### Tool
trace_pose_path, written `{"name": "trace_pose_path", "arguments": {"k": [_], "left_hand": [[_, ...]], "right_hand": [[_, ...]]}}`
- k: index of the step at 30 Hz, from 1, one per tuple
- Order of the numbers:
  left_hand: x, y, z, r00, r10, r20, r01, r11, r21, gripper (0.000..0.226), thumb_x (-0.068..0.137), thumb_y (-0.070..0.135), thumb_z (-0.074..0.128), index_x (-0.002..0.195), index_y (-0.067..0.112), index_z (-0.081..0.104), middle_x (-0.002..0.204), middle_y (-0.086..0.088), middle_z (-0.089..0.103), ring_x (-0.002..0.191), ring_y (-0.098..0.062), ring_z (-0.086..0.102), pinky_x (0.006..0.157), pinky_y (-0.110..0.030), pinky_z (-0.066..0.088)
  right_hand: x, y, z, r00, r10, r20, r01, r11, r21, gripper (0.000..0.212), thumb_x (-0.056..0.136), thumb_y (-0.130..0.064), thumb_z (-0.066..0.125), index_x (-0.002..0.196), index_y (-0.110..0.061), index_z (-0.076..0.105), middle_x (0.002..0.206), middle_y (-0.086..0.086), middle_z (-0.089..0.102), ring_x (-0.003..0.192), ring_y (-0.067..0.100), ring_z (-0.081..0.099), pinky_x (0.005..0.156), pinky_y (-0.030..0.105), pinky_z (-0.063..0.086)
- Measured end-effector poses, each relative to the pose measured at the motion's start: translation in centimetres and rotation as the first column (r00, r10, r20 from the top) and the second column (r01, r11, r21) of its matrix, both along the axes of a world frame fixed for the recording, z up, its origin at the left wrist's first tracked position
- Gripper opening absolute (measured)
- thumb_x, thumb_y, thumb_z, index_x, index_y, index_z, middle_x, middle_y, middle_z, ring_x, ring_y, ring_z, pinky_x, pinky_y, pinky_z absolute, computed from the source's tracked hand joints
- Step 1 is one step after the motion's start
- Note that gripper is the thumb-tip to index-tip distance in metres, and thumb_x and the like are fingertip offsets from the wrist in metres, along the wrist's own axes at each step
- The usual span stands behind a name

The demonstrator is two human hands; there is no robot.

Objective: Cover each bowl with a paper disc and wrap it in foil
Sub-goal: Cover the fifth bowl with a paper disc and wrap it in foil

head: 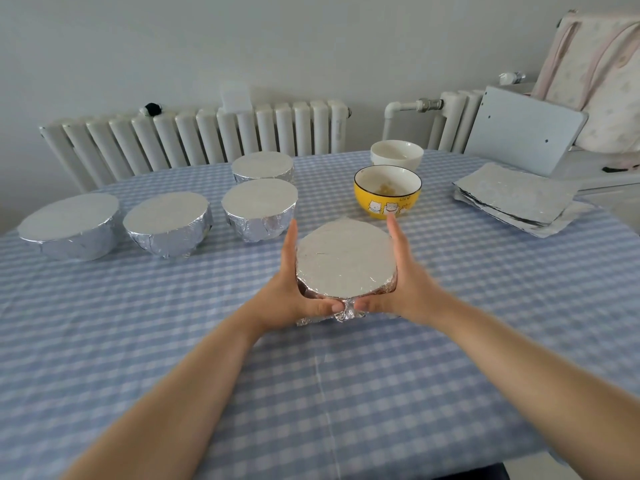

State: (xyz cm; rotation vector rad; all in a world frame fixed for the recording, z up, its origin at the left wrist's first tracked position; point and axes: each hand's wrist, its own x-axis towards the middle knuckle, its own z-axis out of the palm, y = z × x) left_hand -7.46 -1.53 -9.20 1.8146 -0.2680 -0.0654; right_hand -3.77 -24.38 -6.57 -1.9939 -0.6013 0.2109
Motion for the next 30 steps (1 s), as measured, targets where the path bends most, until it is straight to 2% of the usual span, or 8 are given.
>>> {"name": "trace_pose_path", "arguments": {"k": [6,11,14,18,21,26,28,30], "left_hand": [[-0.2,0.2,0.4,0.998,0.061,-0.034,-0.062,0.998,-0.02,0.14,0.06,0.021,0.085,0.153,0.035,-0.019,0.134,0.033,0.038,0.116,0.011,0.055,0.088,-0.017,0.05],[-0.3,0.8,0.3,0.999,0.022,-0.037,-0.023,1.0,-0.014,0.105,0.072,0.012,0.087,0.143,0.03,0.011,0.133,0.021,0.042,0.108,0.021,0.052,0.082,-0.01,0.048],[-0.2,0.9,0.1,0.999,-0.005,-0.046,0.007,0.999,0.042,0.122,0.057,0.031,0.089,0.148,0.028,0.008,0.139,0.018,0.04,0.116,0.014,0.051,0.088,-0.015,0.048],[0.0,0.9,-0.3,0.999,0.019,-0.025,-0.017,0.996,0.088,0.125,0.06,0.011,0.094,0.144,0.033,0.005,0.134,0.028,0.038,0.115,0.024,0.044,0.092,-0.007,0.041],[0.1,1.0,-0.5,0.999,0.034,-0.016,-0.032,0.993,0.115,0.123,0.061,0.008,0.092,0.145,0.032,0.005,0.134,0.028,0.039,0.116,0.025,0.043,0.092,-0.005,0.04],[0.1,2.2,0.8,0.998,-0.002,-0.068,0.019,0.969,0.248,0.125,0.044,0.049,0.091,0.136,0.061,0.008,0.149,0.022,0.034,0.134,0.009,0.037,0.106,-0.016,0.038],[0.2,3.2,1.0,0.996,0.011,-0.09,0.025,0.921,0.388,0.145,0.037,0.061,0.091,0.148,0.055,-0.003,0.158,0.019,0.021,0.143,-0.002,0.03,0.116,-0.033,0.033],[0.4,4.2,1.3,0.992,0.016,-0.128,0.047,0.878,0.475,0.159,0.032,0.07,0.089,0.151,0.05,-0.014,0.161,0.023,0.008,0.147,-0.005,0.021,0.119,-0.04,0.028]], "right_hand": [[-0.8,0.7,-0.3,0.996,-0.09,0.019,0.091,0.995,-0.037,0.153,0.042,-0.083,0.076,0.154,-0.031,-0.014,0.161,-0.007,0.018,0.145,0.011,0.025,0.118,0.041,0.03],[-1.9,1.8,-1.2,0.982,-0.188,0.014,0.188,0.982,-0.012,0.153,0.04,-0.086,0.073,0.155,-0.031,-0.011,0.159,-0.008,0.021,0.145,0.009,0.023,0.118,0.041,0.03],[-1.9,1.7,-1.3,0.986,-0.163,0.024,0.164,0.986,-0.025,0.158,0.037,-0.089,0.071,0.153,-0.031,-0.019,0.16,-0.007,0.017,0.147,0.009,0.021,0.119,0.04,0.028],[-1.9,1.7,-1.2,0.99,-0.139,0.031,0.14,0.99,-0.031,0.157,0.039,-0.086,0.075,0.15,-0.036,-0.024,0.16,-0.007,0.015,0.147,0.009,0.02,0.12,0.041,0.027],[-2.3,1.9,-1.0,0.987,-0.158,0.023,0.158,0.987,-0.022,0.156,0.041,-0.081,0.077,0.151,-0.034,-0.023,0.16,-0.009,0.012,0.147,0.008,0.018,0.12,0.039,0.026],[-3.5,2.8,-1.3,0.972,-0.229,0.042,0.23,0.973,-0.021,0.147,0.055,-0.056,0.086,0.153,-0.029,-0.019,0.157,-0.005,0.011,0.136,-0.003,0.015,0.11,0.022,0.02],[-3.9,3.0,-1.1,0.971,-0.237,0.037,0.238,0.971,-0.022,0.146,0.056,-0.056,0.084,0.152,-0.029,-0.022,0.157,-0.006,0.009,0.129,-0.007,0.014,0.107,0.02,0.018],[-4.0,2.8,-1.0,0.972,-0.234,-0.002,0.234,0.972,-0.013,0.147,0.051,-0.065,0.079,0.151,-0.031,-0.023,0.159,-0.007,0.009,0.132,-0.006,0.014,0.108,0.021,0.019]]}}
